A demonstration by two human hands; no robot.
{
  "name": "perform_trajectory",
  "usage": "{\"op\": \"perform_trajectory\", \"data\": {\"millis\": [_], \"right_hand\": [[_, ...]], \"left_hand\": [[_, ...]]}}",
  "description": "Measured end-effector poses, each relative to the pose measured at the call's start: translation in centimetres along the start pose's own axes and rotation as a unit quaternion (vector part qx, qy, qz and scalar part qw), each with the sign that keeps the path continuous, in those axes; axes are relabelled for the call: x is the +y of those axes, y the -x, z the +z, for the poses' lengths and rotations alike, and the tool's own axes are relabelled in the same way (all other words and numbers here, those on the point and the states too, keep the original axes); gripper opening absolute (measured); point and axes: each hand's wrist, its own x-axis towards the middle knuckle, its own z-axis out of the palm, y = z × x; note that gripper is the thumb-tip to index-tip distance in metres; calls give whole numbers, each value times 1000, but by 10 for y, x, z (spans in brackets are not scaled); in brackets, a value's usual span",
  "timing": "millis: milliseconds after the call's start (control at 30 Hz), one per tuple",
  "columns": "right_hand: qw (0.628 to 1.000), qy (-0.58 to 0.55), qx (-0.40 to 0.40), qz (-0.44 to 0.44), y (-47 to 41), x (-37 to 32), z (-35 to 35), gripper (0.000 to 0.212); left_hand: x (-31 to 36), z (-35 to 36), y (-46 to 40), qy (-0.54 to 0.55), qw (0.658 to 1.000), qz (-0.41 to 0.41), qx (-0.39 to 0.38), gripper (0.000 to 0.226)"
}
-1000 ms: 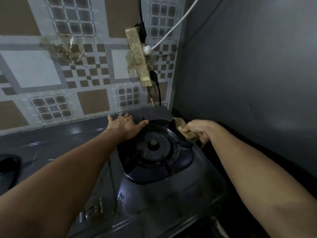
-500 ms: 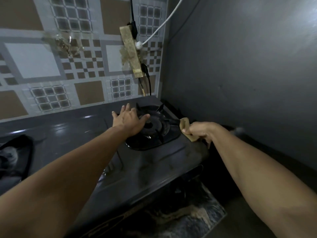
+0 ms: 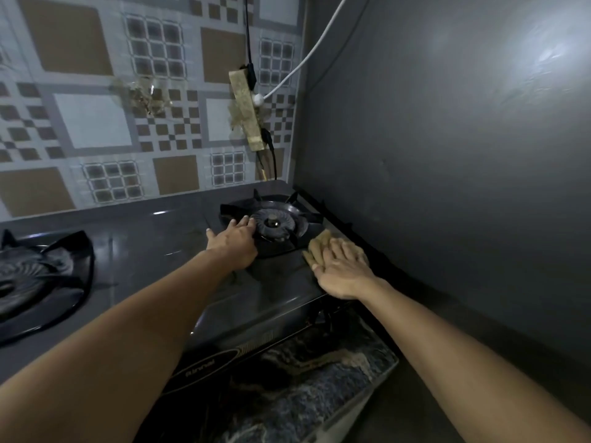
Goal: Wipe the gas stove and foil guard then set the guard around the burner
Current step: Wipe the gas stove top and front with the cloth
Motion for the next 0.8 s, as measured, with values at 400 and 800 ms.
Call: {"op": "perform_trajectory", "data": {"millis": [400,800], "right_hand": [[977,-114,16,178,27,-29,-1,72],[993,-41,39,100,-4,-8,2,91]], "left_hand": [[3,-9,2,-54,998,3,-21,70],[1,-10,8,-41,999,5,-8,69]]}}
